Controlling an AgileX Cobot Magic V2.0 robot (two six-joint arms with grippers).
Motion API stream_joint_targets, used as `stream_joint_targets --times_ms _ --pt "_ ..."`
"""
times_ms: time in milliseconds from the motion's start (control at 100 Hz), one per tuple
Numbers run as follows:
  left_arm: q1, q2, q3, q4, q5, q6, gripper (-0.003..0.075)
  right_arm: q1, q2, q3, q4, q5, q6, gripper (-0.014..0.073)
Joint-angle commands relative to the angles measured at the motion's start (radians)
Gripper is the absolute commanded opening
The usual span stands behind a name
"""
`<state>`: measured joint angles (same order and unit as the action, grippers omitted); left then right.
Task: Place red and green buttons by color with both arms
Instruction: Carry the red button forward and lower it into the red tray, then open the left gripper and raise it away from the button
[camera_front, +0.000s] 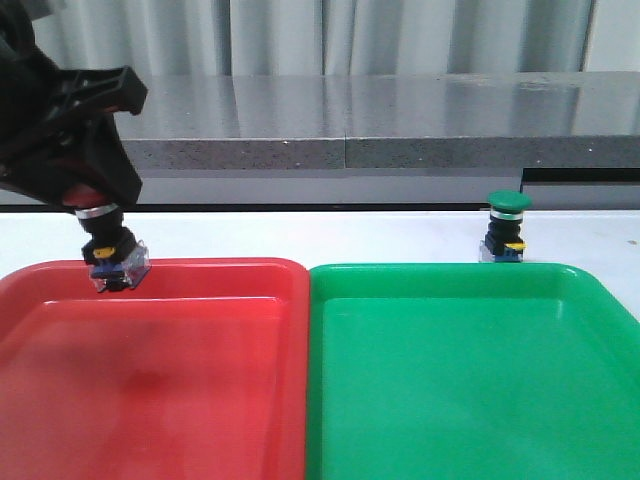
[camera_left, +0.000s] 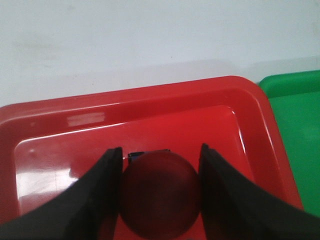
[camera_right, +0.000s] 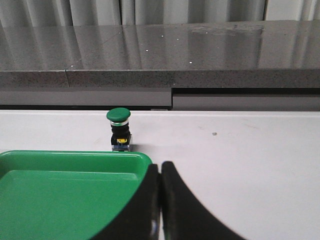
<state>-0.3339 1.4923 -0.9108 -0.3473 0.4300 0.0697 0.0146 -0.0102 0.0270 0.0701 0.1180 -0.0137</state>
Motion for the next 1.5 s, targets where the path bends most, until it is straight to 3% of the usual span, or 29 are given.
stream_joint_targets --times_ms 0,800,900,1110,1490 --pt "-0.009 -0.023 -0.006 -0.031 -0.084 -0.013 0.0134 -0.003 -0.021 -0.014 -0.008 -0.085 -0.003 -0.0067" --pt "-0.009 0.085 0.031 -0.037 -0.133 -0.013 0.0146 -0.003 -0.021 -0.014 -0.008 -0.085 -0.003 -0.0067" --pt "-0.011 0.085 0.031 -0.037 -0.129 -0.013 0.0220 -0.003 -0.021 -0.014 -0.008 -0.085 -0.003 -0.0067" --pt "-0.038 0.083 0.031 -0.042 -0.129 -0.013 0.0498 -0.003 -0.021 -0.014 -0.008 -0.085 -0.003 -0.0067" --pt "-0.044 0.044 0.031 -0.056 -0.139 -0.013 0.0526 -0.003 -0.021 -0.014 -0.008 -0.085 -0.003 -0.0067"
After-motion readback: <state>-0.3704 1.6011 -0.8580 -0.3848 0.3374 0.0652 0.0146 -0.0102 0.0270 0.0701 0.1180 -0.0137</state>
